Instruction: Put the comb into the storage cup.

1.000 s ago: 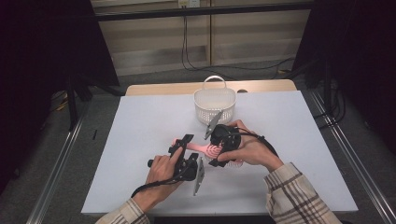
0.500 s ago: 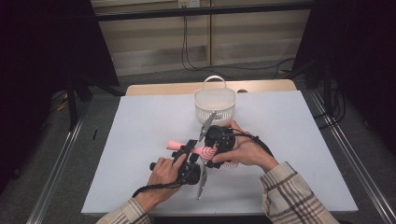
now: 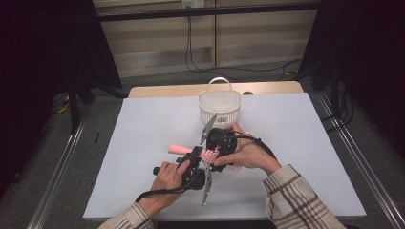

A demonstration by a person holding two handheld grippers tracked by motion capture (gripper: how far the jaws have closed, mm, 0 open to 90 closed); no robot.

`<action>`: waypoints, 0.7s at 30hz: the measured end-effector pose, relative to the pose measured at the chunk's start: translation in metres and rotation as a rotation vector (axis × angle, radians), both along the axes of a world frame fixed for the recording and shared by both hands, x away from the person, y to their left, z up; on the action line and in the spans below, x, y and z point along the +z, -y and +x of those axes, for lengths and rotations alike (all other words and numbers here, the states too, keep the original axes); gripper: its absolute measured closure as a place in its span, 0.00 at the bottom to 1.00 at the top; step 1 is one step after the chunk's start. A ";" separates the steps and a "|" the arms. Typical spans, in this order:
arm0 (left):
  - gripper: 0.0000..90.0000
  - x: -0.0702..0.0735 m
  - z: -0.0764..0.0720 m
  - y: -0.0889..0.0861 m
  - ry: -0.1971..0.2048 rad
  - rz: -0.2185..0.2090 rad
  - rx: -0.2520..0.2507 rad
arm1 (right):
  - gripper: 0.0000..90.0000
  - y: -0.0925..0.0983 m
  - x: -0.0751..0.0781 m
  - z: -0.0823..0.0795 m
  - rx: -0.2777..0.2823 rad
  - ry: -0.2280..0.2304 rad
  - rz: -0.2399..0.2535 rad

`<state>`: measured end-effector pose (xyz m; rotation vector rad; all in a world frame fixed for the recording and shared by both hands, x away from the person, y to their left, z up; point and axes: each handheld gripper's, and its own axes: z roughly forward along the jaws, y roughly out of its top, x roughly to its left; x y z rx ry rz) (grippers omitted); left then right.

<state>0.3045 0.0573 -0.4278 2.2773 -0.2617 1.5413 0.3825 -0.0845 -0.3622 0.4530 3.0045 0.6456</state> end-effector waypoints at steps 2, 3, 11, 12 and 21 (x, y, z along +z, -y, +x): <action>0.85 0.000 -0.001 0.000 0.010 0.004 -0.002 | 0.23 -0.001 -0.001 -0.001 -0.009 -0.003 -0.007; 0.85 -0.001 -0.001 0.001 0.011 0.007 -0.007 | 0.23 -0.002 -0.001 0.000 -0.005 -0.001 -0.005; 0.85 -0.002 -0.001 0.000 0.030 -0.004 -0.015 | 0.23 -0.002 0.000 0.002 -0.005 -0.011 -0.008; 0.85 -0.002 -0.001 0.000 0.043 -0.006 -0.016 | 0.23 -0.002 0.000 0.003 -0.011 -0.015 -0.006; 0.88 -0.003 0.000 0.001 0.031 0.011 -0.017 | 0.23 -0.003 -0.001 0.003 -0.010 -0.017 -0.025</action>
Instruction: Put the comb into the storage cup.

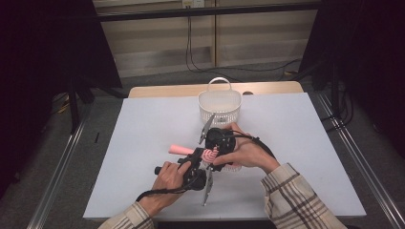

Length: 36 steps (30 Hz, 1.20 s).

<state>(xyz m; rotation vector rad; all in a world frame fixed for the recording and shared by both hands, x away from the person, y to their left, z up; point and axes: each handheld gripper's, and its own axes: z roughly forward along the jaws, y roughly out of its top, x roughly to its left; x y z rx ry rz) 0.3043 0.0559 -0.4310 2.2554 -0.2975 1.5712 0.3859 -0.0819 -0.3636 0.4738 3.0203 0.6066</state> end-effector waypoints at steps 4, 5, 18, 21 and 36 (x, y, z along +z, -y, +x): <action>0.88 -0.001 0.000 0.000 -0.009 -0.009 0.006 | 0.23 0.000 0.000 0.000 0.004 0.000 -0.003; 0.88 -0.001 0.000 0.000 -0.009 -0.008 0.007 | 0.23 0.000 -0.001 0.000 0.004 -0.001 -0.002; 0.89 0.000 0.001 0.001 -0.005 -0.030 0.020 | 0.22 0.001 0.003 0.005 0.011 -0.021 0.007; 0.89 -0.001 0.001 0.000 -0.007 -0.038 0.030 | 0.21 0.001 0.002 0.006 0.009 -0.024 0.007; 0.89 0.003 0.010 -0.010 -0.060 -0.093 0.067 | 0.08 0.020 0.006 0.002 -0.050 0.009 0.039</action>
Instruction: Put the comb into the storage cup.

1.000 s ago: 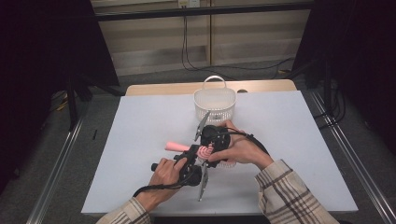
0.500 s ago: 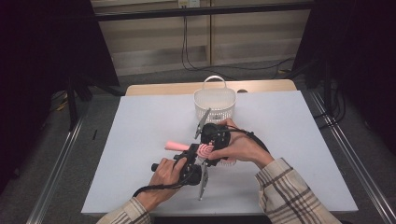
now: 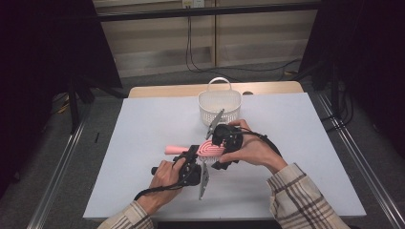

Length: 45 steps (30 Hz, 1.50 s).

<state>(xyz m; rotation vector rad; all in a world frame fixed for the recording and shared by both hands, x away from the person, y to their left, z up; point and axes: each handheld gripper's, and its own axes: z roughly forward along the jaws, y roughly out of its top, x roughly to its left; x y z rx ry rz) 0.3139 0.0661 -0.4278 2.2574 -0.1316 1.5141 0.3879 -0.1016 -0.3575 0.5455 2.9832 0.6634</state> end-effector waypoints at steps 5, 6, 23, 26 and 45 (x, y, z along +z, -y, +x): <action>0.89 0.000 0.002 -0.005 -0.023 -0.011 0.014 | 0.07 0.009 0.003 -0.002 -0.010 0.029 0.030; 0.89 0.000 0.003 -0.006 -0.026 0.001 0.022 | 0.07 0.011 0.004 -0.003 -0.013 0.035 0.036; 0.89 0.008 0.011 -0.025 -0.110 -0.116 0.087 | 0.07 0.045 -0.008 -0.015 -0.128 0.080 0.135; 0.89 0.010 0.012 -0.027 -0.129 -0.141 0.086 | 0.07 0.049 -0.009 -0.017 -0.158 0.089 0.132; 0.89 0.017 0.011 -0.039 -0.149 -0.212 0.097 | 0.09 0.079 -0.020 -0.024 -0.340 0.188 0.219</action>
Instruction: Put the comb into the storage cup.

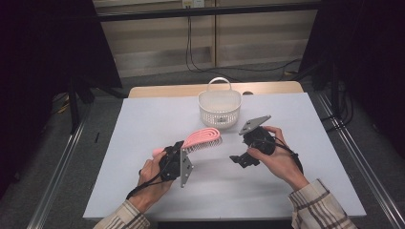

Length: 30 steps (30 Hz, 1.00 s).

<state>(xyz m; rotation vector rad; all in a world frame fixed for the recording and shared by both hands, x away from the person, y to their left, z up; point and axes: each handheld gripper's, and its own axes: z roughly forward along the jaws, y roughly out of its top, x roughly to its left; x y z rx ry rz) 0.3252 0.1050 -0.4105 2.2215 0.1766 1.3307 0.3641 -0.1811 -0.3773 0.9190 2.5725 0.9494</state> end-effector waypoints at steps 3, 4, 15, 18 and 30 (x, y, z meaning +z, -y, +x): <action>0.89 0.002 0.000 -0.002 -0.004 -0.020 -0.003 | 0.09 0.003 -0.003 -0.001 -0.013 0.025 0.039; 0.90 0.002 0.000 -0.003 -0.019 -0.030 -0.005 | 0.09 0.003 -0.004 -0.002 -0.019 0.043 0.044; 0.90 0.006 0.003 -0.013 -0.048 -0.096 -0.002 | 0.09 0.021 -0.006 -0.015 -0.064 0.172 0.163; 0.90 0.008 0.004 -0.016 -0.068 -0.137 -0.009 | 0.09 0.026 -0.006 -0.017 -0.077 0.196 0.203; 0.90 0.008 0.012 -0.030 -0.220 -0.337 -0.013 | 0.09 0.037 -0.015 -0.031 -0.108 0.246 0.249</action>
